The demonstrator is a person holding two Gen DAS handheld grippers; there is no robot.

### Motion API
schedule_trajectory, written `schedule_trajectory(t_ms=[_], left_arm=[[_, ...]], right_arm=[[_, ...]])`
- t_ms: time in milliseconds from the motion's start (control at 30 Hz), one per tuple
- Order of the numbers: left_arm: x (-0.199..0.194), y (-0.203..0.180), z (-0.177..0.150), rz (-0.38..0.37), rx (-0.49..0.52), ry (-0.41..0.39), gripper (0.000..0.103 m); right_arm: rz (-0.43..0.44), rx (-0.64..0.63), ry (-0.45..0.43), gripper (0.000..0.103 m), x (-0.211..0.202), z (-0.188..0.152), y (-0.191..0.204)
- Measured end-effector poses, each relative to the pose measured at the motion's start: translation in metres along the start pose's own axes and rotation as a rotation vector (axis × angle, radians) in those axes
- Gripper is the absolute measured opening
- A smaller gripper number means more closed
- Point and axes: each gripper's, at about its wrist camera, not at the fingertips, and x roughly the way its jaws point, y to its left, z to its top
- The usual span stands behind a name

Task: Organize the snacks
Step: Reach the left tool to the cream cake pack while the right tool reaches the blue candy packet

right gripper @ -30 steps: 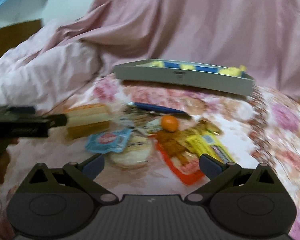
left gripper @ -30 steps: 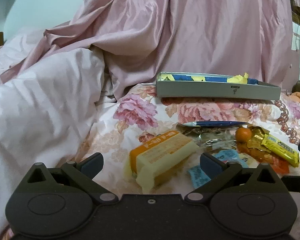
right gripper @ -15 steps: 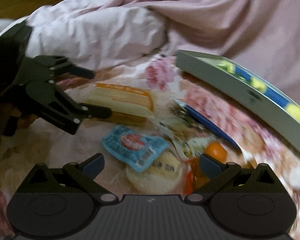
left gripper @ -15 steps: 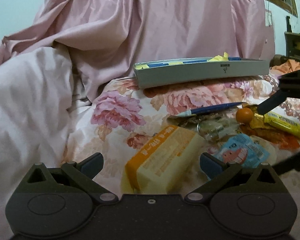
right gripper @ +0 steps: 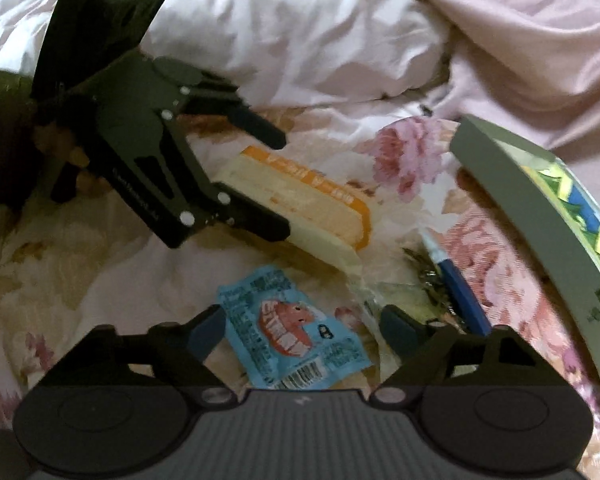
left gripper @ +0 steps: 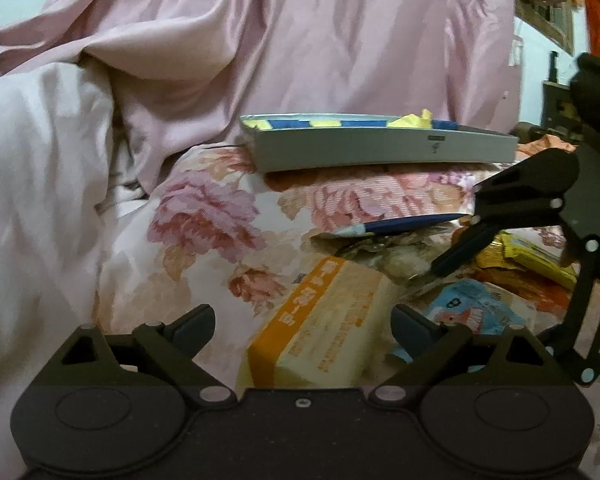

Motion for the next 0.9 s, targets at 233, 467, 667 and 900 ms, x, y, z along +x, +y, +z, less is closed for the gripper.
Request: schedule_trajectory(t_ms=[233,467,667,900], left_arm=[[0.003,0.000,-0.002,-0.055,0.010,0.030,0.083],[0.007,-0.004,-0.005,-0.054,0.022,0.066,0.071],[0.009,-0.002,-0.005,-0.022,0.008,0.088,0.060],[0.010,-0.006,-0.004,-0.008,-0.010,0.089,0.057]], right_arm=[[0.066,-0.079,0.047,0.084,0.013,0.006,0.001],[0.076,-0.111,0.079,0.078,0.027,0.012,0.002],[0.044,-0.097,0.077,0.068,0.023,0.009,0.007],[-0.002,-0.028,0.093,0.067,0.017,0.003,0.015]])
